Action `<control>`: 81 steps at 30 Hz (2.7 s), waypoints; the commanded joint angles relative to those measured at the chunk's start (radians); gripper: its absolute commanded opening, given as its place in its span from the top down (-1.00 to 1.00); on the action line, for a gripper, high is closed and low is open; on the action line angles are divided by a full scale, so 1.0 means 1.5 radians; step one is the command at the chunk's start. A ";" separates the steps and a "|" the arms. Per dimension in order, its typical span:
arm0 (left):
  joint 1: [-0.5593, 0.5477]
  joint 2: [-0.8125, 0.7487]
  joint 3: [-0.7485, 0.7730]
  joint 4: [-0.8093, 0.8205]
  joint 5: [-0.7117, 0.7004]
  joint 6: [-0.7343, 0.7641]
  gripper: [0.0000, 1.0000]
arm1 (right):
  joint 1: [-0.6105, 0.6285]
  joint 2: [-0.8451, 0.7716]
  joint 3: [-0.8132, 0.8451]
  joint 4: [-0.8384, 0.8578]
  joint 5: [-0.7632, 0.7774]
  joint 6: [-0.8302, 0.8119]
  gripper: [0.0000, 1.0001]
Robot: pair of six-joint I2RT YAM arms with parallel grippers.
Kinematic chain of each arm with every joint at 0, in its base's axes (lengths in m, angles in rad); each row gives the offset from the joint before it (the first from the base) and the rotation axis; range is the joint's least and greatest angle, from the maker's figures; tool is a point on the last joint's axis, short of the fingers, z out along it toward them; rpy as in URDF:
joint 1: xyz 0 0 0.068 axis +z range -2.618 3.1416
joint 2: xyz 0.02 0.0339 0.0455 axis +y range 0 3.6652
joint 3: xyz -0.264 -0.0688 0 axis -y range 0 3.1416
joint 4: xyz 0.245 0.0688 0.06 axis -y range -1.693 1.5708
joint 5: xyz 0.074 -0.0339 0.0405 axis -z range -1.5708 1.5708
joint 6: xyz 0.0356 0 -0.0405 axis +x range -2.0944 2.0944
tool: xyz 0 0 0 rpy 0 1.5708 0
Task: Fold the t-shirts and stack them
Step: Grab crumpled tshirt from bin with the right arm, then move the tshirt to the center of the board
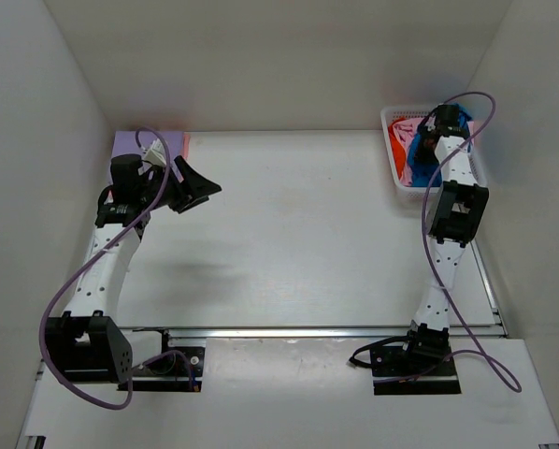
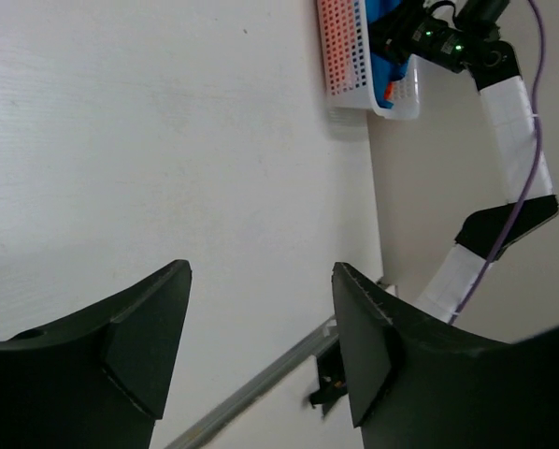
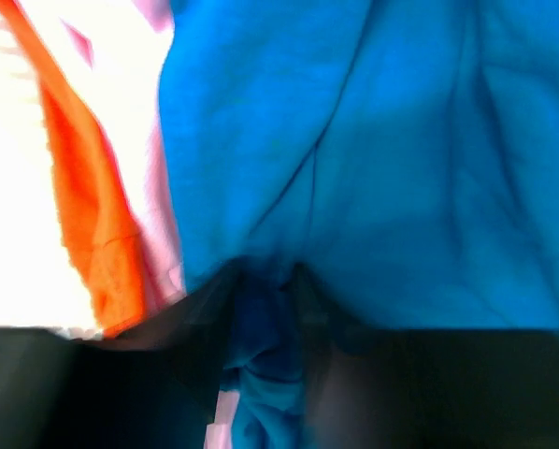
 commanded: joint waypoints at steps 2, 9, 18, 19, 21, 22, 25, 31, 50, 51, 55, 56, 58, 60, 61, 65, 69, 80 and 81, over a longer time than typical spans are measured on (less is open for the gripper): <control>0.018 -0.023 -0.002 0.023 -0.004 -0.003 -0.36 | -0.001 0.014 0.071 -0.062 -0.050 0.029 0.83; 0.023 -0.044 -0.018 0.059 0.006 -0.018 -0.18 | 0.002 -0.058 0.168 -0.094 -0.046 0.019 1.00; 0.005 -0.061 -0.028 0.082 0.016 -0.021 0.06 | 0.038 -0.268 0.144 -0.067 -0.054 -0.003 1.00; -0.010 -0.066 -0.038 0.095 0.016 -0.028 -0.03 | 0.048 -0.284 0.147 -0.048 -0.038 -0.014 1.00; -0.025 -0.067 -0.059 0.115 0.015 -0.040 0.01 | 0.081 -0.375 0.142 -0.018 -0.036 -0.020 0.99; -0.026 -0.068 -0.068 0.130 0.017 -0.051 0.02 | 0.097 -0.423 0.124 0.005 -0.047 -0.019 1.00; -0.055 -0.067 -0.058 0.124 0.011 -0.049 0.03 | 0.138 -0.558 -0.019 0.074 -0.071 -0.014 1.00; -0.083 -0.099 0.006 0.080 -0.101 0.003 -0.08 | 0.276 -0.695 -0.265 0.082 -0.091 0.007 0.99; -0.194 -0.142 -0.050 -0.091 -0.104 0.000 -0.18 | 0.399 -0.326 -0.004 -0.206 -0.118 0.078 -0.07; -0.200 -0.125 -0.049 -0.106 -0.096 0.003 -0.21 | 0.397 -0.333 -0.041 -0.199 -0.098 0.080 -0.08; -0.243 -0.080 -0.044 -0.106 -0.091 0.013 -0.49 | 0.369 -0.482 -0.303 -0.075 -0.067 0.116 -0.08; -0.262 -0.058 -0.045 -0.102 -0.087 0.007 -0.53 | 0.359 -0.536 -0.389 -0.055 -0.071 0.122 -0.08; -0.277 -0.022 -0.034 -0.108 -0.076 0.010 -0.52 | 0.320 -0.605 -0.493 -0.001 -0.096 0.154 -0.08; -0.288 0.005 -0.028 -0.106 -0.066 0.010 -0.59 | 0.274 -0.665 -0.560 0.008 -0.098 0.154 -0.09; -0.296 0.024 -0.027 -0.102 -0.068 0.005 -0.65 | 0.263 -0.676 -0.599 0.014 -0.098 0.143 -0.09; -0.343 0.104 -0.026 -0.079 -0.088 -0.024 -0.61 | 0.193 -0.718 -0.675 0.001 -0.073 0.114 -0.08; -0.394 0.160 -0.042 -0.077 -0.142 -0.072 -0.71 | 0.147 -0.719 -0.710 0.001 -0.040 0.089 -0.06; -0.494 0.268 -0.050 -0.108 -0.304 -0.211 -0.62 | 0.158 -0.718 -0.725 -0.018 0.008 0.112 0.04; -0.501 0.275 -0.055 -0.101 -0.327 -0.228 -0.61 | 0.162 -0.720 -0.732 -0.019 0.009 0.112 0.06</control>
